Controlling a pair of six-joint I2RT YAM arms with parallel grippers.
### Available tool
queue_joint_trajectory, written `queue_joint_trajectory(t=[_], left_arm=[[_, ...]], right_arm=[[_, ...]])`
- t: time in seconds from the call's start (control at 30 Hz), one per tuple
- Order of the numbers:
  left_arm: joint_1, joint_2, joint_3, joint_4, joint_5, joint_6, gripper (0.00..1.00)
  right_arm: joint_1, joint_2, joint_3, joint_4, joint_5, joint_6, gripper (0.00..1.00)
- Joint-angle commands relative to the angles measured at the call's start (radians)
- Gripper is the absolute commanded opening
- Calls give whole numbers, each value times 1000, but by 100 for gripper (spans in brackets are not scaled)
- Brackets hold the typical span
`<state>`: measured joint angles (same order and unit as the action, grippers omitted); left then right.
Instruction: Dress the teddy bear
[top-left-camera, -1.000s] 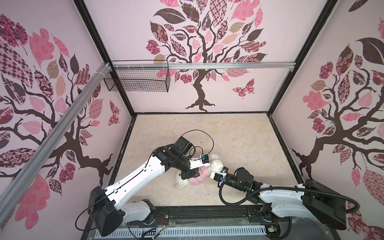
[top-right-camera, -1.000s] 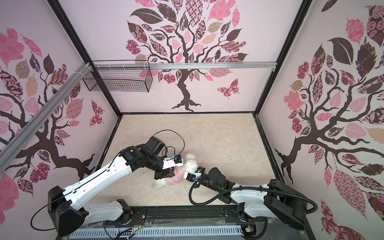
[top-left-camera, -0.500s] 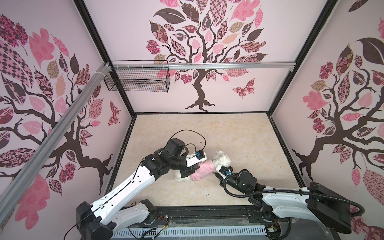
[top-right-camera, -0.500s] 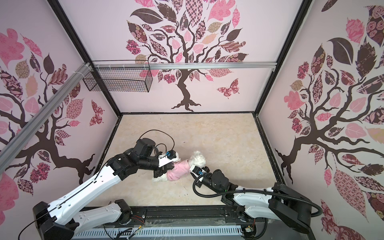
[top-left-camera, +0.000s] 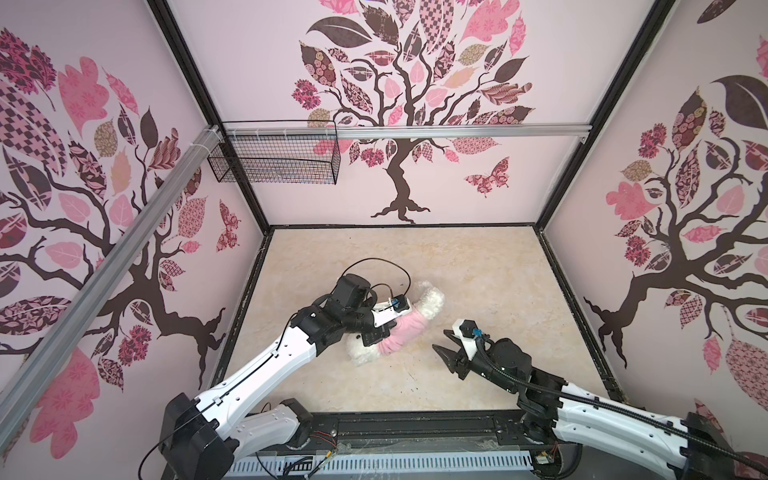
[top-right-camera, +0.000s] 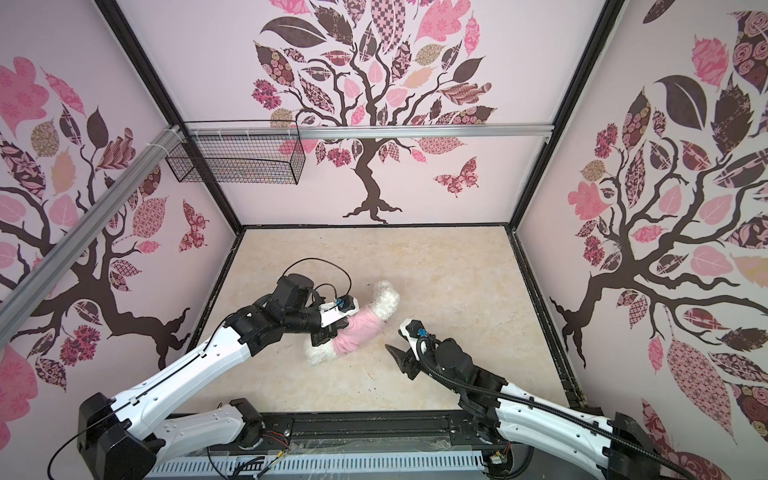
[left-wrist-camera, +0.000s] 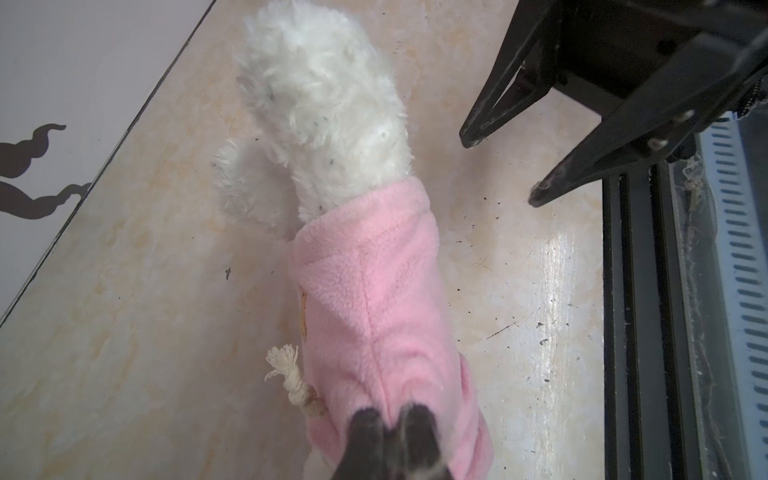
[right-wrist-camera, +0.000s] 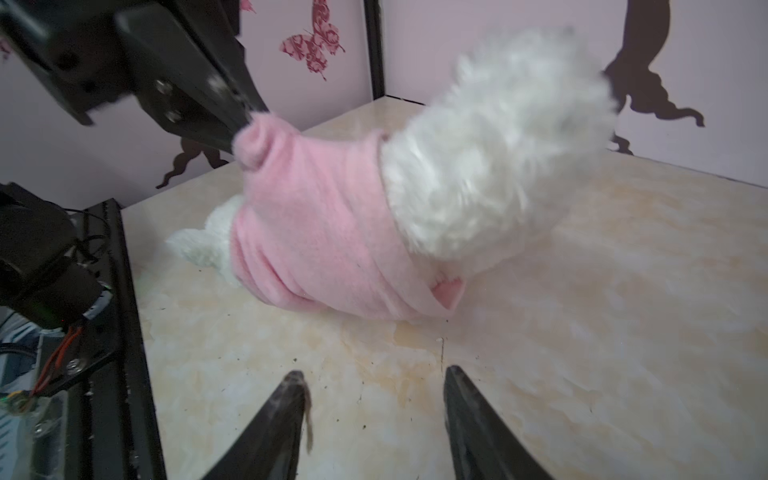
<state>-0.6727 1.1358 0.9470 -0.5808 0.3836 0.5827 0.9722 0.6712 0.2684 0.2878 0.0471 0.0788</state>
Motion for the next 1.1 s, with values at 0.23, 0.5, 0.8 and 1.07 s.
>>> queue_joint_trajectory(t=[0.23,0.5,0.8,1.07], left_arm=[[-32,-27,-43,19,76,112,0],[-53,-33,-54,27,112,135,0],[-54,-85,-91,61,113,120,0],[-3,-135,-109,179,91,-91,0]], right_arm=[[-2,253,242,73,-139,-122,54],[-87,401,231,131,-102,-155,52],[-105,407,91,126,69,-27,0],[-104,406,-6,155,87,22,0]])
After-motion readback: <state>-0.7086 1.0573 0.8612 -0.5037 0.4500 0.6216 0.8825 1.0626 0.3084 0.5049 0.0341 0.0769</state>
